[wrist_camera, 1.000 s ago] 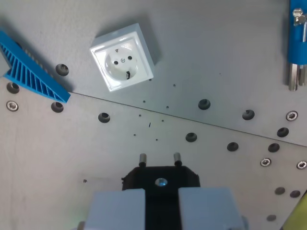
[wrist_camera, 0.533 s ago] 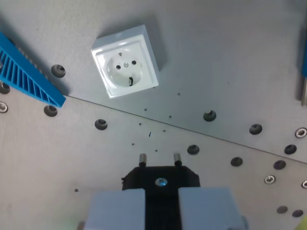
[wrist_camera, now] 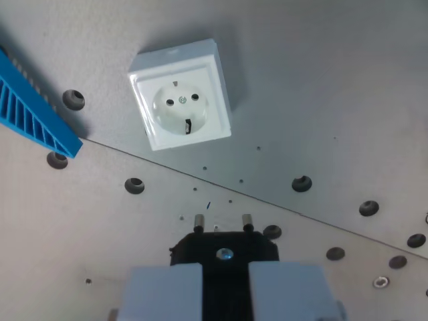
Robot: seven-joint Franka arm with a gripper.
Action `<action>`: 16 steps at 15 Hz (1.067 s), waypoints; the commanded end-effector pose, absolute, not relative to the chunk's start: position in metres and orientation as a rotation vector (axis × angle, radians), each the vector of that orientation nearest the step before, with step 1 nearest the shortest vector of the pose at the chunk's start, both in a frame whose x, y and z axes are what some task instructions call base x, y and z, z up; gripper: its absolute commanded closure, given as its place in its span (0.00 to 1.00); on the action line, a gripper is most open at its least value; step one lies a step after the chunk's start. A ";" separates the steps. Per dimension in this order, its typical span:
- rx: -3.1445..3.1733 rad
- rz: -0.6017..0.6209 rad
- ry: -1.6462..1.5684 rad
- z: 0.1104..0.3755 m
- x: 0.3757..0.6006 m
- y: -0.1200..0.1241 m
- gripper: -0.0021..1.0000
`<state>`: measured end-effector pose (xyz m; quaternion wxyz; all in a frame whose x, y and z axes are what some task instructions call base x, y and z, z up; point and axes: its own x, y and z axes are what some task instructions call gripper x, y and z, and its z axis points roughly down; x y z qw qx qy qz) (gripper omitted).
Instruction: Move above the white socket
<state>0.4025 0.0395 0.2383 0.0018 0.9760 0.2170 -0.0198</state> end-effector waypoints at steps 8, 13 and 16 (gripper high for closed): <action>2.971 0.065 0.948 0.186 0.393 0.049 1.00; 2.954 0.065 0.979 0.161 0.389 0.053 1.00; 2.945 0.070 0.990 0.146 0.387 0.055 1.00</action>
